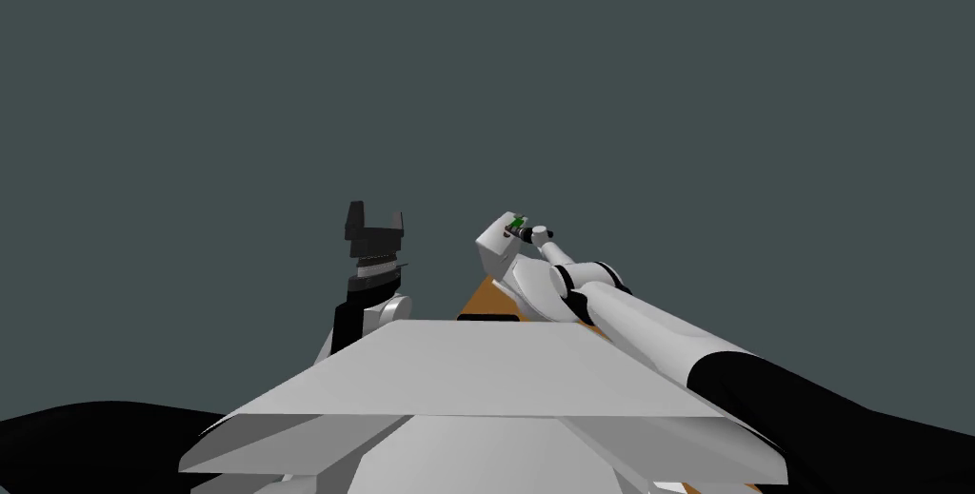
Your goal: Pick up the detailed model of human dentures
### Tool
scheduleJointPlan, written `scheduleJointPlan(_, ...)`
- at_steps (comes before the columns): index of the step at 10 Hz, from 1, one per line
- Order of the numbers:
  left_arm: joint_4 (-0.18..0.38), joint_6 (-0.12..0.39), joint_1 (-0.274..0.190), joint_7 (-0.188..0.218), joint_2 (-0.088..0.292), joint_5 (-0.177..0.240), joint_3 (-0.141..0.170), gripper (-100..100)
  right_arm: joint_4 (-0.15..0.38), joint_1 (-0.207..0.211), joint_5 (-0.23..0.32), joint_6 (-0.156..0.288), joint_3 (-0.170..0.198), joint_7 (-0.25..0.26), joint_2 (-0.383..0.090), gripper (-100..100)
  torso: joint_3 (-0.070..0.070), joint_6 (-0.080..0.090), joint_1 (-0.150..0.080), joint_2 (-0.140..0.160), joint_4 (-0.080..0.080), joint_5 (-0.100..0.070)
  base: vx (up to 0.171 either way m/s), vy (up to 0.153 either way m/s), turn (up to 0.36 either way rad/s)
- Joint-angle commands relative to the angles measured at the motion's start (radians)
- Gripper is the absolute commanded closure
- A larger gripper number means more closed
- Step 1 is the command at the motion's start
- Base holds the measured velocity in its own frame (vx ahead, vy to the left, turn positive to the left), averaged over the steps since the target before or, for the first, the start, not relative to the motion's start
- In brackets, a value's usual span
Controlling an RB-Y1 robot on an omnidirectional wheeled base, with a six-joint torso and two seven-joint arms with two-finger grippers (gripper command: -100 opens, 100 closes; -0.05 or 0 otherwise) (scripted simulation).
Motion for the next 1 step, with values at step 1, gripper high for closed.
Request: scheduleJointPlan(1, 0.000, 0.000, 0.000, 0.000, 0.000, 0.000, 0.000, 0, 0.000, 0.000, 0.000, 0.000, 0.000, 0.000, 0.000, 0, 0.000, 0.000, 0.000, 0.000, 0.000, 0.000, -0.001, 0.007, 0.005)
